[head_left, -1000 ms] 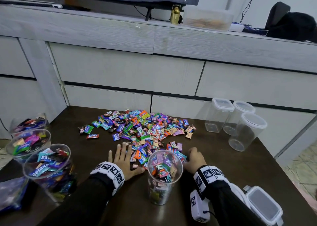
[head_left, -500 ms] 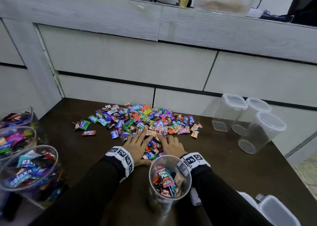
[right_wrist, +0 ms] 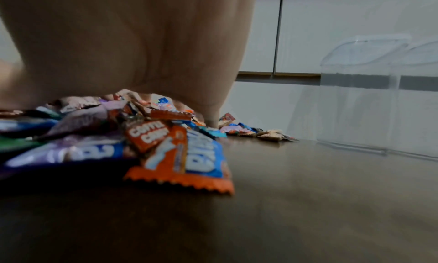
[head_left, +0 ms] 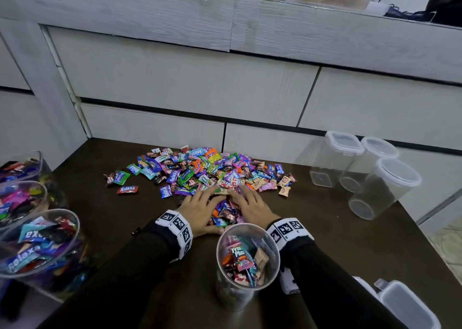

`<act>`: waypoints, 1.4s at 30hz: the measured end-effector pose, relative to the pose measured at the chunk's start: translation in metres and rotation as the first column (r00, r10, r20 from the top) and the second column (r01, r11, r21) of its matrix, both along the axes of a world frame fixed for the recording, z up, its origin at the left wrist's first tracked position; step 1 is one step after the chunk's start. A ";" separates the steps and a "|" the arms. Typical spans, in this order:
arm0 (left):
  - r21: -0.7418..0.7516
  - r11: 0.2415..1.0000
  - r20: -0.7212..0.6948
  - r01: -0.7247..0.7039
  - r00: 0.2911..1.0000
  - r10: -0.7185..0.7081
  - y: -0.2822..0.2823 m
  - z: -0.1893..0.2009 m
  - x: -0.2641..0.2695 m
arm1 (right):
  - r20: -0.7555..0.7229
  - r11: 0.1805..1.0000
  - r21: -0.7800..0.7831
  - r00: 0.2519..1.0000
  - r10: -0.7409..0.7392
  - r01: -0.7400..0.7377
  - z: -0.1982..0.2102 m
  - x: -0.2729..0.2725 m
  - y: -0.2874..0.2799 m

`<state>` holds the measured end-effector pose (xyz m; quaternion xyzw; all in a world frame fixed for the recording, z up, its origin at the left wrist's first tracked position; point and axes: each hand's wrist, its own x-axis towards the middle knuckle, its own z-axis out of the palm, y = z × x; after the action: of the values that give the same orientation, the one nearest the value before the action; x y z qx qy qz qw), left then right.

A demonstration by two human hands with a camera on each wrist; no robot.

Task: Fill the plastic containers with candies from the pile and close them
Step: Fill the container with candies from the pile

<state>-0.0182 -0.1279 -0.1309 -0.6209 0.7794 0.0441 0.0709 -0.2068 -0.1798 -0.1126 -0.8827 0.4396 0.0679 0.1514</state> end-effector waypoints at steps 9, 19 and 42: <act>-0.041 0.999 -0.032 0.000 0.999 -0.001 -0.005 0.002 -0.003 | -0.043 0.998 -0.062 0.999 -0.032 0.029 -0.004 0.009 0.003; 0.012 0.998 -0.031 -0.058 0.998 0.058 -0.002 0.024 -0.004 | 0.137 0.984 0.078 0.976 -0.168 0.159 0.019 -0.005 -0.002; -0.163 0.872 -0.753 -0.461 0.629 0.192 0.038 0.114 -0.027 | 0.676 0.940 -0.040 0.702 -0.223 0.338 0.096 -0.053 0.047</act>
<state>-0.0454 -0.0900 -0.0174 -0.6886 0.6114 0.1591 -0.3559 -0.2600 -0.1330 -0.0163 -0.7803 0.4905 -0.3093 0.2343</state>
